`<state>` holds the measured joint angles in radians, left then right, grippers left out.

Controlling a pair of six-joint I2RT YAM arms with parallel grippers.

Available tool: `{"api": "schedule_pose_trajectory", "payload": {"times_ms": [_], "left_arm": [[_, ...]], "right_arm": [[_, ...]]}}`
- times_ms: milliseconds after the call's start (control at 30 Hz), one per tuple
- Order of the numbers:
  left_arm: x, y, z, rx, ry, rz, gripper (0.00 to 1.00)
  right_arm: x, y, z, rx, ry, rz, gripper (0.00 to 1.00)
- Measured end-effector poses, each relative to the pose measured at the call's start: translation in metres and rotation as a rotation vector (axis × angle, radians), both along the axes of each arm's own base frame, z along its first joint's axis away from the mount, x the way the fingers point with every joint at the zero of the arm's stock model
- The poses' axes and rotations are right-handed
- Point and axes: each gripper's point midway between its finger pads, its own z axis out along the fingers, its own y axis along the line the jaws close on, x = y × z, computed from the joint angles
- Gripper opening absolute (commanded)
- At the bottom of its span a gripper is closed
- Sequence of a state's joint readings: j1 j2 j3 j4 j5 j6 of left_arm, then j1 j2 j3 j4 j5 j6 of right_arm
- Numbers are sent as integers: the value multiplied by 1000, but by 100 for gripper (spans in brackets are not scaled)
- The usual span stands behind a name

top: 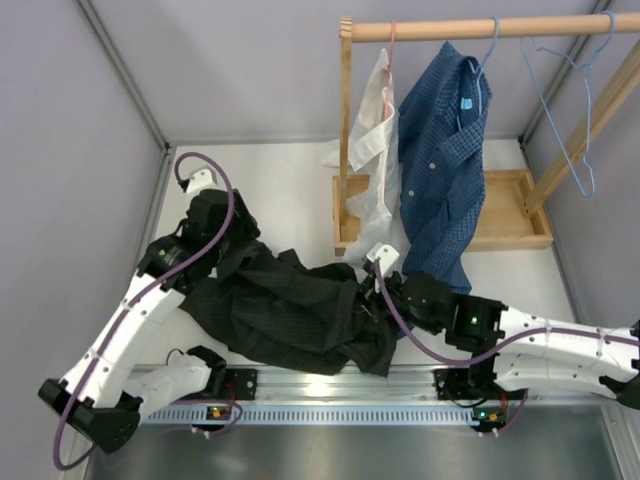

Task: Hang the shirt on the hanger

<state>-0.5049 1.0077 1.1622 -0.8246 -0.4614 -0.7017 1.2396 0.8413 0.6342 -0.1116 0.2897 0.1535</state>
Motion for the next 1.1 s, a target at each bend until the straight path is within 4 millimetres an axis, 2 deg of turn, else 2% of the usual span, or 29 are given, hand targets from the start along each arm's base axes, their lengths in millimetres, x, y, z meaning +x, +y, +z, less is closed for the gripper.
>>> {"api": "schedule_pose_trajectory", "payload": {"times_ms": [100,167,267,333,433,533,633,867,1100], "left_arm": [[-8,-23,27,-106,-41,-117,55],[-19,-50,34,-175,-43,-235,55],[-47,-107,37,-235,-32,-453,55],[-74,-143,33,-261,-12,-610,56],[-106,-170,25,-278,8,-749,55],[-121,-174,16,-276,4,-785,51],[-127,-170,3,-256,6,-780,47],[-123,-162,-33,-155,3,-724,45],[-114,-177,-36,-138,-68,-739,45]], "right_arm": [[8,13,20,-1,29,-39,0],[12,21,31,-3,53,-64,0],[19,33,42,-19,88,-102,0],[23,40,44,-31,104,-123,0],[26,46,37,-64,129,-139,0],[28,43,27,-99,150,-157,0],[35,41,22,-115,170,-180,0],[58,47,29,-103,188,-221,0],[62,60,24,-121,211,-207,0]]}}
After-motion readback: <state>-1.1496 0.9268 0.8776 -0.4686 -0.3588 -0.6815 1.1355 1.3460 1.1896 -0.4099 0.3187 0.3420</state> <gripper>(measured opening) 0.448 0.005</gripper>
